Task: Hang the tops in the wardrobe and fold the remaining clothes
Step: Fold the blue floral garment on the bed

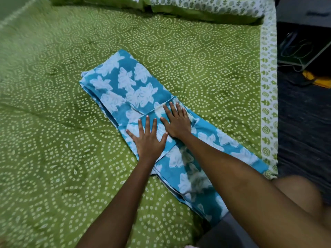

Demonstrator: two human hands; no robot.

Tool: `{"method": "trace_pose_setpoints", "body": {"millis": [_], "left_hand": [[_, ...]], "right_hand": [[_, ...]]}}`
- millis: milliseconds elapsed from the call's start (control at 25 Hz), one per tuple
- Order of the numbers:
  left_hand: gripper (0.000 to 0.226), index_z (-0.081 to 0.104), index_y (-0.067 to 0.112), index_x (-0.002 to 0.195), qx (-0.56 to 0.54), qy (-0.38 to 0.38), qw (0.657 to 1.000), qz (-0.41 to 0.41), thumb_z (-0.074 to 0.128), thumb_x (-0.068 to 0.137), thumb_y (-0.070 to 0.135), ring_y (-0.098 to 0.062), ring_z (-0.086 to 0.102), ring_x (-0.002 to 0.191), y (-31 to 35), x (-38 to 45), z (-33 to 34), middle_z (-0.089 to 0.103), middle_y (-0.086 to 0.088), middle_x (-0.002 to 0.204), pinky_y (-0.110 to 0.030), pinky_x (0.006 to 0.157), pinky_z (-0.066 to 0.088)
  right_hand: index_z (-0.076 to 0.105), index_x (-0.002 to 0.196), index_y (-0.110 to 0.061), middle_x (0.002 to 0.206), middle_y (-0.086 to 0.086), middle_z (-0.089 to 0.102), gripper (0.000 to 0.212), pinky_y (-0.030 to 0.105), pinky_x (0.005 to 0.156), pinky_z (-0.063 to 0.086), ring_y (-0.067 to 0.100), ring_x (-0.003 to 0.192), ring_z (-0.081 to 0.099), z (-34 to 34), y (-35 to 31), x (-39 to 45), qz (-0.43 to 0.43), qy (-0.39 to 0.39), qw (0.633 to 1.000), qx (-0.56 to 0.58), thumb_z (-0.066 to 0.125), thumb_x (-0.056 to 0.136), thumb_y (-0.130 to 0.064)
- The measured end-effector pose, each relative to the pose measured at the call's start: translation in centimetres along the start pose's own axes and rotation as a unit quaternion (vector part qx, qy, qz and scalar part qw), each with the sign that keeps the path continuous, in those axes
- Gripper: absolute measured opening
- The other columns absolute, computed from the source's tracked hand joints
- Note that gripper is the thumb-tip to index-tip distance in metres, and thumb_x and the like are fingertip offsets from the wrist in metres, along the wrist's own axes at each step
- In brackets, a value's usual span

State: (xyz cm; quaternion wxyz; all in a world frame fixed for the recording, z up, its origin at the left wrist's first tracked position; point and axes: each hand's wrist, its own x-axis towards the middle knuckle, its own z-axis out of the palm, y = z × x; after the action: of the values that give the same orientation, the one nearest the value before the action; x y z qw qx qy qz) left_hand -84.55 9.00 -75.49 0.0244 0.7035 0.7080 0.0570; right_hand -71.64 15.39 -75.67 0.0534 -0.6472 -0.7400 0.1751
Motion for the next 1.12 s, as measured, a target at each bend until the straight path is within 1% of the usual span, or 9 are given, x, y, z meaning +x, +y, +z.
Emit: {"method": "trace_pose_setpoints", "body": {"millis": [120,280,520,640,720,800,880,1000,1120], "left_hand": [[0.095,0.021,0.026,0.149,-0.014,-0.004,0.998,-0.064,0.026,0.073,0.083,-0.029,0.004,0.146,0.2,-1.8,-0.1,0.01,-0.008,0.158,-0.07,0.101,-0.009],[0.114,0.011,0.02,0.151,-0.019,-0.024,0.995,-0.096,0.017,0.063,0.092,-0.025,-0.008,0.146,0.1,-4.0,-0.9,-0.002,-0.014,0.158,-0.064,0.105,-0.012],[0.106,0.012,0.018,0.151,-0.016,-0.019,0.999,-0.048,0.016,0.069,0.086,-0.026,-0.004,0.146,0.6,-8.3,-1.2,0.003,-0.008,0.159,-0.053,0.109,-0.015],[0.089,0.017,0.02,0.15,-0.015,0.01,0.999,0.037,0.02,0.081,0.077,-0.026,0.005,0.145,1.7,-10.8,-1.1,0.015,-0.006,0.157,-0.048,0.113,-0.012],[0.067,0.015,0.027,0.15,-0.036,0.023,0.988,0.151,0.017,0.093,0.064,-0.023,0.011,0.144,2.6,-12.3,-0.6,0.026,-0.005,0.154,-0.045,0.115,-0.003],[0.054,0.015,0.032,0.149,-0.051,0.006,0.957,0.287,0.013,0.099,0.054,-0.02,0.013,0.144,3.3,-13.5,-0.3,0.031,-0.002,0.152,-0.043,0.115,0.005],[0.062,0.023,0.03,0.147,-0.058,-0.025,0.923,0.378,0.016,0.095,0.062,-0.024,0.017,0.143,3.9,-14.7,-0.5,0.032,0.001,0.152,-0.046,0.115,0.006],[0.084,0.024,0.032,0.147,-0.007,-0.055,0.893,0.447,0.026,0.078,0.08,-0.033,0.011,0.144,4.8,-16.7,-0.8,0.024,0.002,0.154,-0.058,0.112,0.001],[0.074,0.035,0.028,0.141,-0.001,-0.046,0.902,0.43,0.041,0.075,0.062,-0.043,0.031,0.135,6.4,-18.1,-1.2,0.042,-0.002,0.146,-0.07,0.102,0.019]], "right_hand": [[0.0,0.151,-0.022,0.159,-0.001,-0.007,0.067,0.037,0.117,-0.01,0.015,0.145,-0.01,-0.4,0.3,1.3,0.01,0.011,1.0,-0.004,0.021,0.097,-0.055],[-0.003,0.15,-0.011,0.159,0.004,-0.006,0.077,0.036,0.118,-0.007,0.018,0.146,-0.006,-0.5,1.4,-0.6,0.029,0.006,1.0,0.011,0.023,0.095,-0.058],[0.0,0.15,-0.008,0.159,0.007,-0.003,0.077,0.034,0.117,-0.006,0.021,0.146,-0.003,-1.4,5.9,-7.5,0.003,0.004,1.0,-0.028,0.022,0.096,-0.058],[0.004,0.15,-0.008,0.159,0.008,0.002,0.089,0.033,0.116,-0.008,0.019,0.146,-0.002,-2.2,7.9,-10.9,-0.066,-0.02,0.994,-0.081,-0.001,0.085,-0.069],[0.009,0.151,-0.011,0.158,0.006,0.008,0.099,0.034,0.116,-0.008,0.019,0.146,0.002,-2.9,9.6,-13.3,-0.145,-0.048,0.981,-0.123,-0.011,0.078,-0.075],[0.012,0.151,-0.016,0.158,0.005,0.01,0.098,0.033,0.115,-0.009,0.02,0.146,0.004,-4.0,11.6,-15.5,-0.21,-0.073,0.963,-0.155,-0.012,0.078,-0.076],[0.009,0.151,-0.022,0.158,0.001,0.007,0.093,0.032,0.114,-0.012,0.02,0.145,0.0,-5.4,13.9,-17.4,-0.262,-0.106,0.942,-0.182,-0.008,0.078,-0.077],[-0.003,0.148,-0.034,0.155,-0.009,-0.007,0.087,0.032,0.112,-0.018,0.017,0.143,-0.015,-7.9,18.2,-19.3,-0.321,-0.158,0.908,-0.218,0.004,0.076,-0.081],[-0.012,0.145,-0.036,0.152,-0.016,-0.015,0.092,0.036,0.113,-0.017,0.013,0.14,-0.022,-10.9,21.6,-20.3,-0.323,-0.211,0.887,-0.255,0.016,0.071,-0.084]]}}
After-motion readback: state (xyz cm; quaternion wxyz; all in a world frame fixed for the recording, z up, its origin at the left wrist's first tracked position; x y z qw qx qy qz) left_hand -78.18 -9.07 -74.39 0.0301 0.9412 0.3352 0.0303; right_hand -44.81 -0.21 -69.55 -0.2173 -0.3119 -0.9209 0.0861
